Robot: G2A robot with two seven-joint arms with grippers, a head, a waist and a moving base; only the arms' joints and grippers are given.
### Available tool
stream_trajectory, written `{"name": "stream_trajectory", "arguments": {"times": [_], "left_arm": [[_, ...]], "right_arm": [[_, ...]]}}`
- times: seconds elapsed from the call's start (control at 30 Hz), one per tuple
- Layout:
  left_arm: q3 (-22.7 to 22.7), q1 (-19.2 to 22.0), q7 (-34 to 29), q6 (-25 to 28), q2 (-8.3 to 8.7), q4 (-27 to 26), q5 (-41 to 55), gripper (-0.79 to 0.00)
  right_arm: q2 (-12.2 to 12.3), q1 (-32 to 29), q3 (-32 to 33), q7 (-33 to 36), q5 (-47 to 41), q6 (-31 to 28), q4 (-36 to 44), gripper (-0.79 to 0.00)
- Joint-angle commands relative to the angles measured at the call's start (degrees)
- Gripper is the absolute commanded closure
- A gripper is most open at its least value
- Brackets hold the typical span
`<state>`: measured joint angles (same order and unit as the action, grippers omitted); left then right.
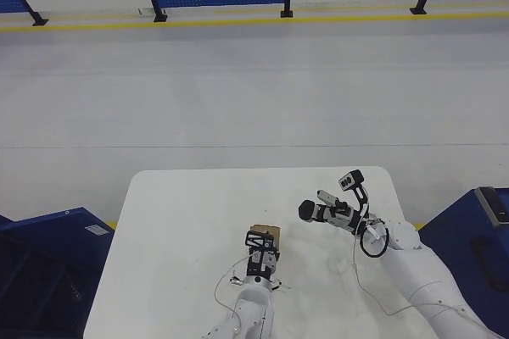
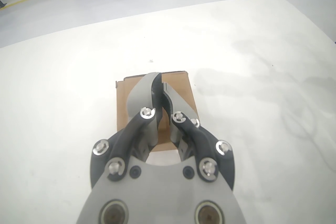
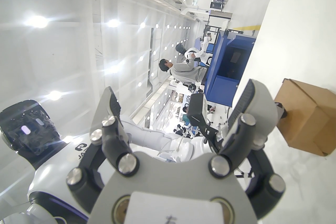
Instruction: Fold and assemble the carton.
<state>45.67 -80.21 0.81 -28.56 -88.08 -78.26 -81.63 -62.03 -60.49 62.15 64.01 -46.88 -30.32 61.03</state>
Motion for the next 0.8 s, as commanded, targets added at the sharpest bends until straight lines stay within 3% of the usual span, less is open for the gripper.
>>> {"name": "stream_trajectory", "arguments": {"times": [0.0,0.27,0.5,0.77], "left_arm": [[0.33,-0.63,1.42,0.39,0.01,-0.8,0.3,0.0],[0.63,0.42,-0.62,0.04,-0.51,1.2,-0.25,0.0],[1.26,-1.05,4.36,1.31,-0.77,-0.49,1.31,0.0],[1.33,1.27,0.76,1.36,-1.55,2.53,2.0,0.0]], "right_arm": [[0.0,0.0,0.0,0.0,0.0,0.0,0.0,-0.785],[0.0,0.0,0.0,0.0,0.0,0.0,0.0,-0.785],[0.0,0.0,0.0,0.0,0.0,0.0,0.0,-0.785],[0.0,0.0,0.0,0.0,0.0,0.0,0.0,-0.785]]}}
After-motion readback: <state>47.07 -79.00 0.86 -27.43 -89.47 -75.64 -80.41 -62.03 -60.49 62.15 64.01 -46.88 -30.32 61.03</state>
